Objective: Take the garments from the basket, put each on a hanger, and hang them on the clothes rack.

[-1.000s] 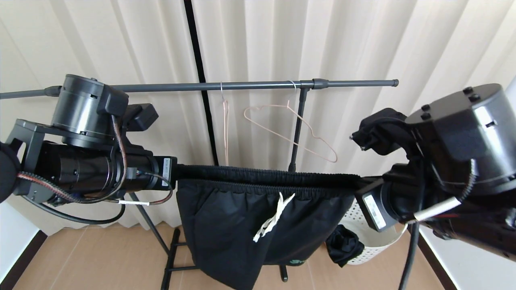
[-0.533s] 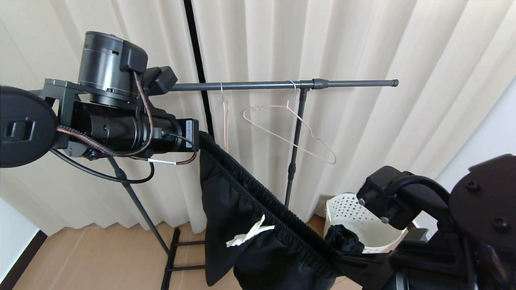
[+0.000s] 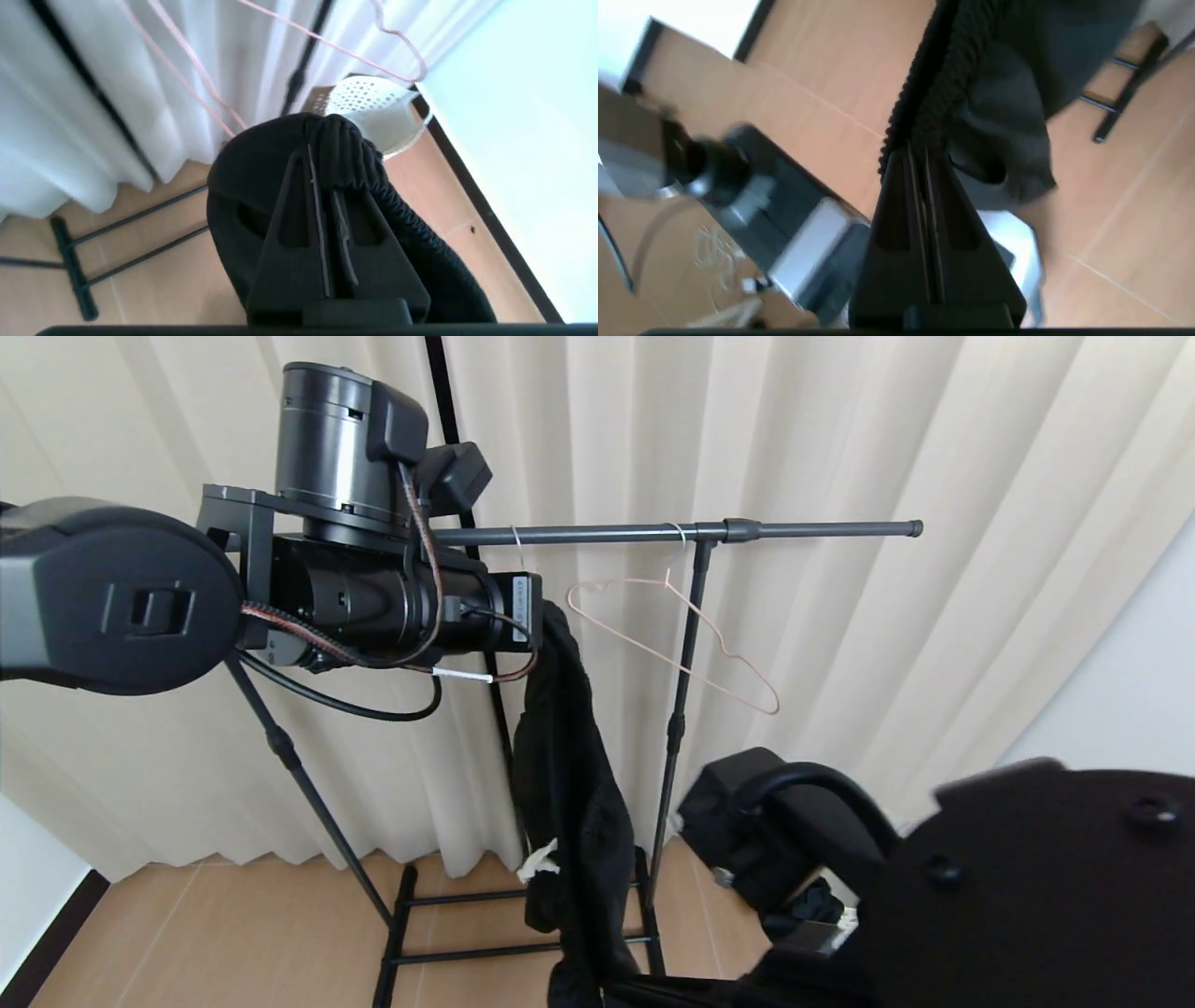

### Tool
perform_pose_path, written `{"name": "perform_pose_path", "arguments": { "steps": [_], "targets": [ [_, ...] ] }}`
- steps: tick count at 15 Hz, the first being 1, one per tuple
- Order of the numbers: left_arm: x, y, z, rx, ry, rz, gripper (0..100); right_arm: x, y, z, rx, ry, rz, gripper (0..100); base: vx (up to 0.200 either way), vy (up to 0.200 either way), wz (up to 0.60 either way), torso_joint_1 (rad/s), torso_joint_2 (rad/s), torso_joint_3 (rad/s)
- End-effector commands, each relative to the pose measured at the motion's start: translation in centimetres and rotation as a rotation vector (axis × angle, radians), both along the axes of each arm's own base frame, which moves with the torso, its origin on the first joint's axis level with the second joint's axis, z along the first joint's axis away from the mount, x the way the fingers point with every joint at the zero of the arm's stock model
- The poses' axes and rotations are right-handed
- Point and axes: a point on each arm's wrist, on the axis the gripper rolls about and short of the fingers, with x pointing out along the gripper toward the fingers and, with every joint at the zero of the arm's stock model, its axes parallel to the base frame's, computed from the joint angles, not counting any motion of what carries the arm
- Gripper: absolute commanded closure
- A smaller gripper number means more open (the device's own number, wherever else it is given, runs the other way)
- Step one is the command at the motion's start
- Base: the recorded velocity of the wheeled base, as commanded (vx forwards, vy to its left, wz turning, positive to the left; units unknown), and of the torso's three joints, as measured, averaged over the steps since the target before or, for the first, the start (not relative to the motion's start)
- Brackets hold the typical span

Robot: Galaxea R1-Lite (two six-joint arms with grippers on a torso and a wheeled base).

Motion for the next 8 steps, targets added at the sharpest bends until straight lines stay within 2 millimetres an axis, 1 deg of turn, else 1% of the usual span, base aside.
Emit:
{"name": "perform_pose_path", "arguments": {
  "steps": [1, 2, 3, 5, 6, 7, 8],
  "targets": [
    [-0.3, -1.1, 0.0, -0.004, -0.007, -0.031, 100, 0.3, 5.7, -1.8, -0.007, -0.006, -0.072, 100, 0.000, 0.000, 0.00, 0.000, 0.00, 0.000],
    [-0.3, -1.1, 0.0, -0.006, -0.008, -0.034, 100, 0.4, 5.9, -1.9, -0.009, -0.014, -0.081, 100, 0.000, 0.000, 0.00, 0.000, 0.00, 0.000],
    [-0.4, -1.3, 0.0, 0.004, -0.014, -0.046, 100, 0.7, 6.7, -1.8, 0.009, -0.027, -0.114, 100, 0.000, 0.000, 0.00, 0.000, 0.00, 0.000],
    [-0.4, -1.3, -0.4, 0.015, -0.006, -0.045, 100, 0.9, 6.5, -1.7, 0.017, -0.020, -0.137, 100, 0.000, 0.000, 0.00, 0.000, 0.00, 0.000],
    [-0.4, -1.1, -0.7, 0.020, 0.004, -0.040, 100, 1.2, 5.6, -1.7, -0.004, -0.019, -0.153, 100, 0.000, 0.000, 0.00, 0.000, 0.00, 0.000],
    [-0.5, -0.7, -0.9, 0.025, 0.011, -0.031, 100, 1.5, 3.6, -0.8, -0.024, -0.020, -0.171, 100, 0.000, 0.000, 0.00, 0.000, 0.00, 0.000],
    [-0.8, 0.7, -0.2, 0.038, -0.004, -0.008, 100, 1.8, 1.1, 0.1, -0.079, -0.021, -0.195, 100, 0.000, 0.000, 0.00, 0.000, 0.00, 0.000]
  ]
}}
